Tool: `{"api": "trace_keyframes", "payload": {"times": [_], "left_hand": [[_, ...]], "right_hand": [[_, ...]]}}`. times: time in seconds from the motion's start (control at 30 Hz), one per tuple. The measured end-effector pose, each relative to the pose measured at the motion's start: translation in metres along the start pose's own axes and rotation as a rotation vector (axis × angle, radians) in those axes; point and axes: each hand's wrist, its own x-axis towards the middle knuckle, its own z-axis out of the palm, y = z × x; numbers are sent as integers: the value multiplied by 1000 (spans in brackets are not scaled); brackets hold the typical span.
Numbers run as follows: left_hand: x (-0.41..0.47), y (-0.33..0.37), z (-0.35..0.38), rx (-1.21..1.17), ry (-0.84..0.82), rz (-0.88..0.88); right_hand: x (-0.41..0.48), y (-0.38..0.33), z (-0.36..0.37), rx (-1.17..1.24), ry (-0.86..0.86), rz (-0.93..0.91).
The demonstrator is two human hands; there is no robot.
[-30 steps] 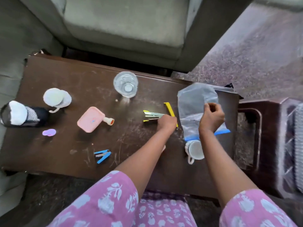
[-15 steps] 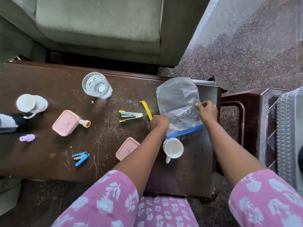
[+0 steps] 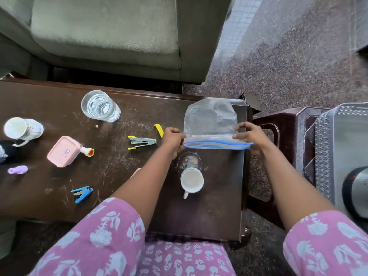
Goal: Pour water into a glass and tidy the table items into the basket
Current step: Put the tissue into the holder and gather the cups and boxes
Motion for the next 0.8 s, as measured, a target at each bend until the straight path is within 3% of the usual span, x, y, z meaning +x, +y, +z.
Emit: {"api": "trace_keyframes", "payload": {"times": [0.13,0.23,0.37,0.5,0.7,0.8], "left_hand": [[-4,-1,3,-312,-13,-134],[-3,-9,5,-365,-18,-176],[-2,-19,10,-138,-76,-97],[0,-26,13,133,-91,11],[-7,-26,29,651,170,224],[-17,-30,37,688,336,472]], "right_hand": [[-3,14,-6,291,12,178],[-4,25,-8,471,-13,231],[-5,40,-5,183,-15,207],[-1,50,-3,48,165,165],[-6,53,12,-243,520,212],[-19,54,28,-558,702,-4]]}}
